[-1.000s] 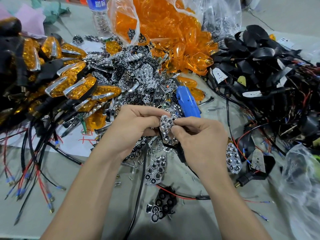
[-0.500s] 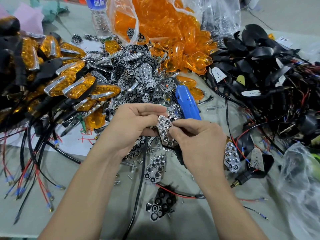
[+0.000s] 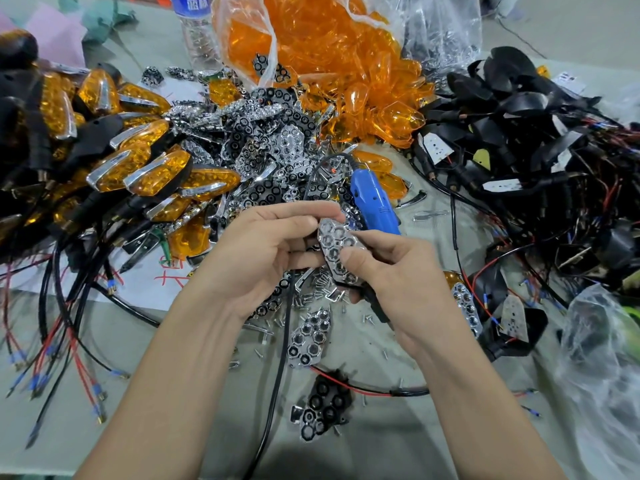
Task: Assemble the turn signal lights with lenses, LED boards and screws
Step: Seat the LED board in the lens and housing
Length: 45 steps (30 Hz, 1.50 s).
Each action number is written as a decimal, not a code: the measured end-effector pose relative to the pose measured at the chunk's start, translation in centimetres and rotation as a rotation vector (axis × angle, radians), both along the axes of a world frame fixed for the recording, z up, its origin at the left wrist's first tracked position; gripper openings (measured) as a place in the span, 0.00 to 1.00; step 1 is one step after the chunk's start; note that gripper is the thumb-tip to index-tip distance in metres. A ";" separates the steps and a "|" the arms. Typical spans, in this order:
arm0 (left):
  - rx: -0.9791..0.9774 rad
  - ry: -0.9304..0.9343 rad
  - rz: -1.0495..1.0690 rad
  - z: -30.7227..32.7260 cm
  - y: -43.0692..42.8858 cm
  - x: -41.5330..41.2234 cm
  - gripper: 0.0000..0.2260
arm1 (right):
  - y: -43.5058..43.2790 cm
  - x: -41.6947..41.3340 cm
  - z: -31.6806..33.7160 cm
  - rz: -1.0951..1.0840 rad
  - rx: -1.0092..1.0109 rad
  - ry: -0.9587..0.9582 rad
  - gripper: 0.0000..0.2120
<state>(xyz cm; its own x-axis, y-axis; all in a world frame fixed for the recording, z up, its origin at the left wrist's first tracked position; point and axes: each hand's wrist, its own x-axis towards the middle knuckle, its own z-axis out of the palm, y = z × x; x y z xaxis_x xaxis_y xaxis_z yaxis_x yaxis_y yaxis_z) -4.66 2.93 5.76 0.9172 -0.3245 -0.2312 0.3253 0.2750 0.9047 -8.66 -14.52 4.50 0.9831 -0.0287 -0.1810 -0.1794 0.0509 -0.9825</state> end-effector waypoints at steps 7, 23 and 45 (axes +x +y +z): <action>0.168 -0.130 0.061 0.1 -0.9 -0.3 0.17 | 0.2 0.0 -0.1 -0.093 -0.042 -0.021 0.18; 0.195 -0.068 0.084 -0.5 -2.2 -0.5 0.09 | -0.5 0.2 -0.1 0.081 0.159 0.060 0.09; 0.264 -0.037 0.543 -1.2 -0.2 2.1 0.13 | -1.5 -1.4 -1.7 0.172 -0.228 0.161 0.11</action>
